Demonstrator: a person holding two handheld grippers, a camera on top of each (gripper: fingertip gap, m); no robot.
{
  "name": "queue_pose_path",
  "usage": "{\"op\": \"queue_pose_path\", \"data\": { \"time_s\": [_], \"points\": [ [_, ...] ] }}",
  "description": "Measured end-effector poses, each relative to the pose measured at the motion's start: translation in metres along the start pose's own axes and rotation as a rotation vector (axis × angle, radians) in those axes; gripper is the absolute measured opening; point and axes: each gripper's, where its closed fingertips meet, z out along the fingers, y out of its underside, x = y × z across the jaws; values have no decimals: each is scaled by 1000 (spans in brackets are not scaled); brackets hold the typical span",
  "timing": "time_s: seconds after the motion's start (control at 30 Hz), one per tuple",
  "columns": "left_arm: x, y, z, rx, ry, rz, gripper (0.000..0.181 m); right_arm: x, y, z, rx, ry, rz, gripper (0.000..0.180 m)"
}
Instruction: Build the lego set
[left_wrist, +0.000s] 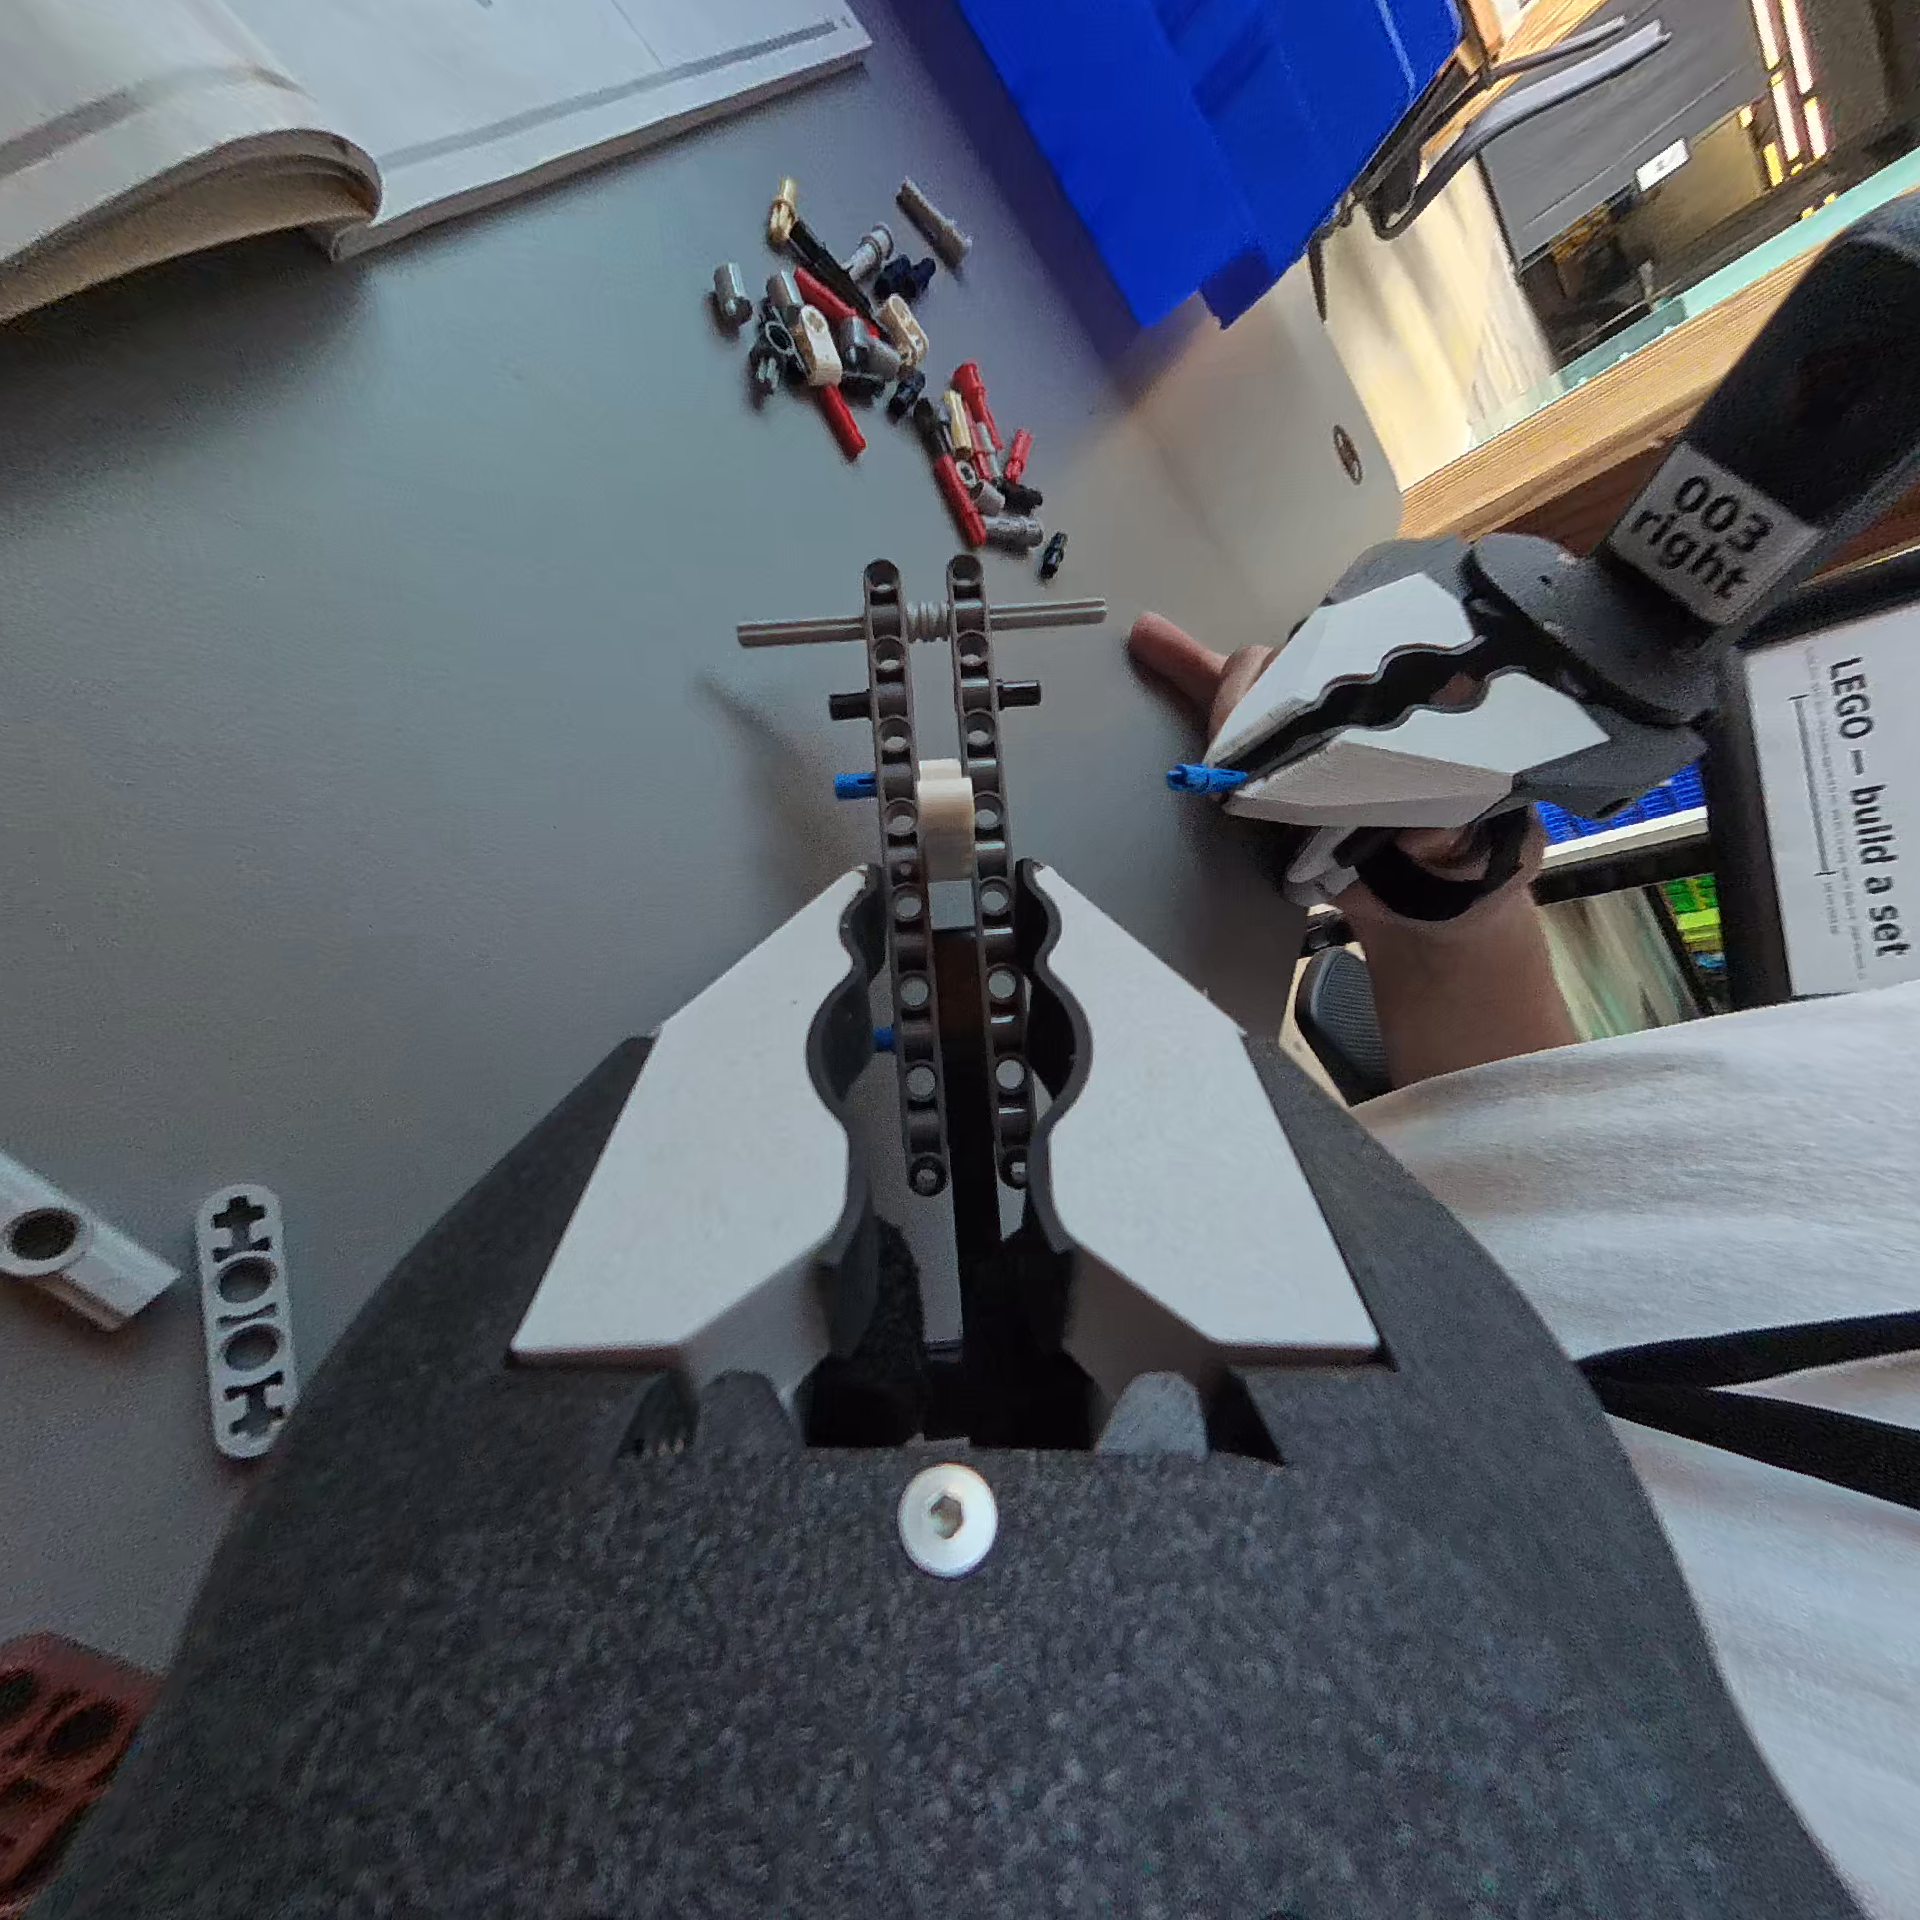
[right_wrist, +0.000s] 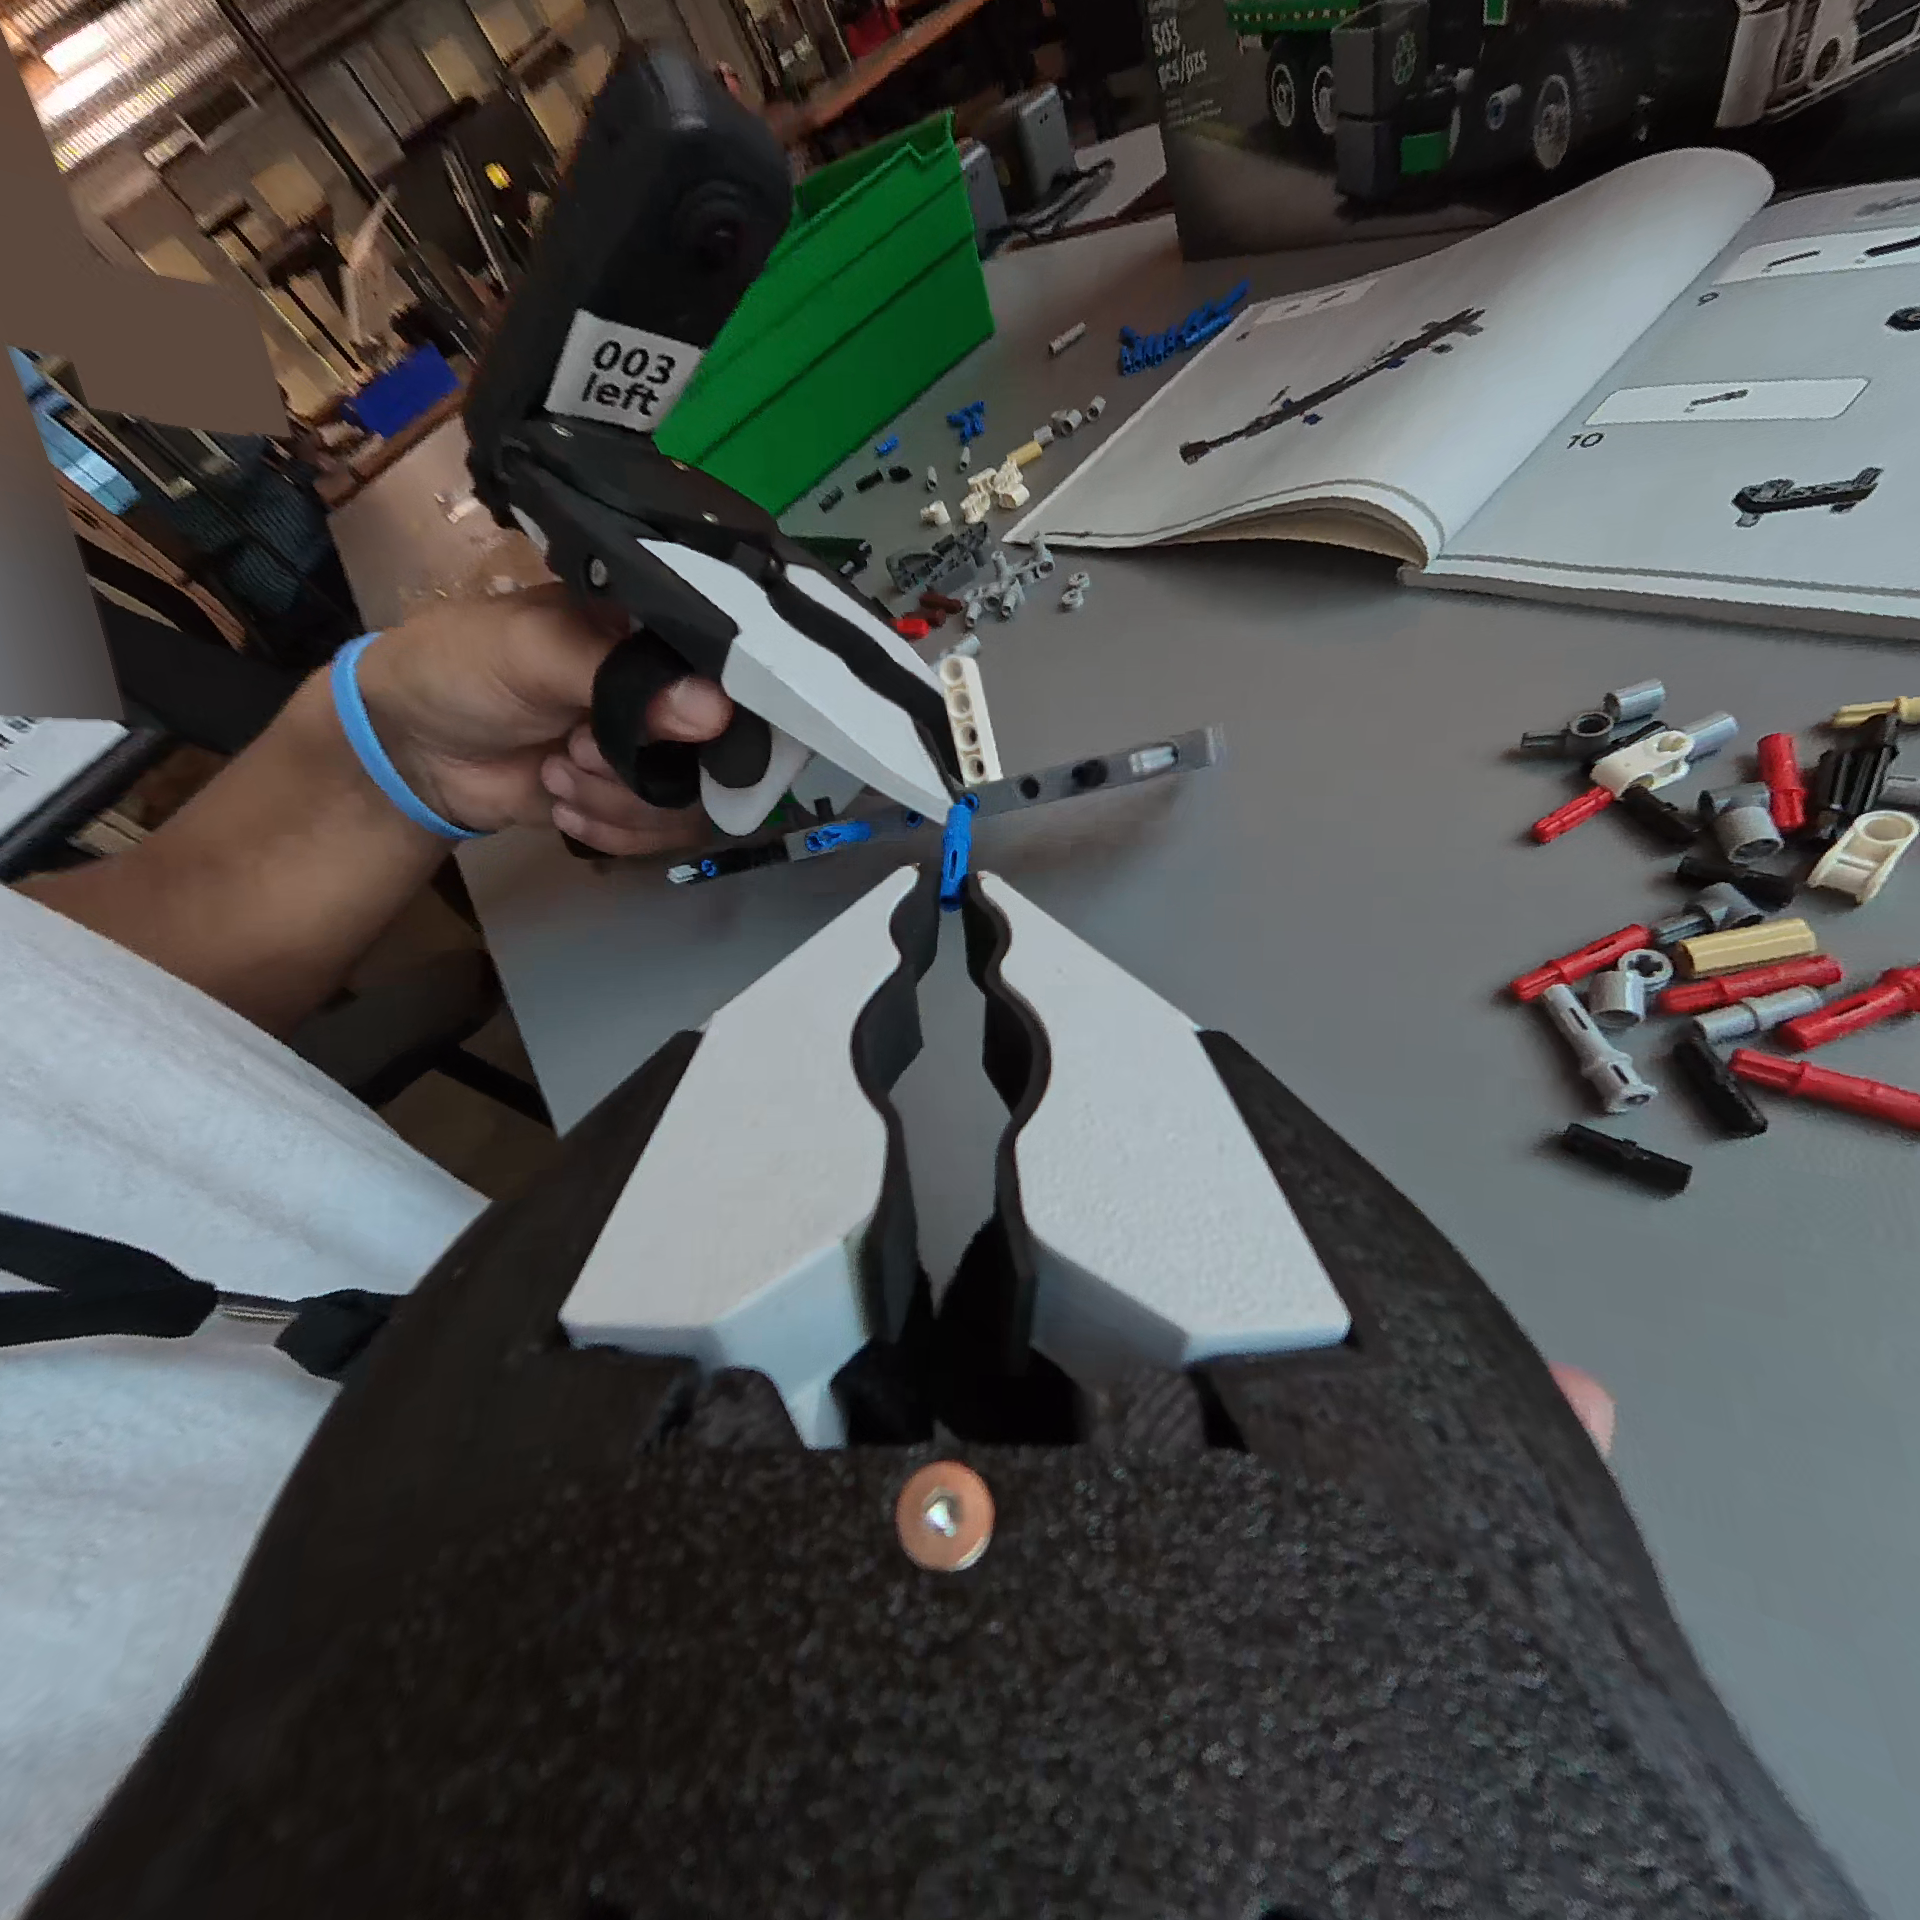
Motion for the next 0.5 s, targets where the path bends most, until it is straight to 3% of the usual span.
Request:
{"op": "queue_pose_path", "data": {
  "time_s": [0.03,0.17,0.37,0.5],
  "points": [
    [2,-3,-2,12,22,-19,23,-2,-3,-4,30,-36,28,3],
    [7,-12,-8,25,94,-76,23,-3,-16,-18,138,-108,101,3],
    [16,-22,-11,48,197,-177,23,-11,-11,-17,116,-128,72,3],
    [13,-19,-10,43,180,-189,23,-11,-13,-19,131,-135,83,3]
  ]
}}
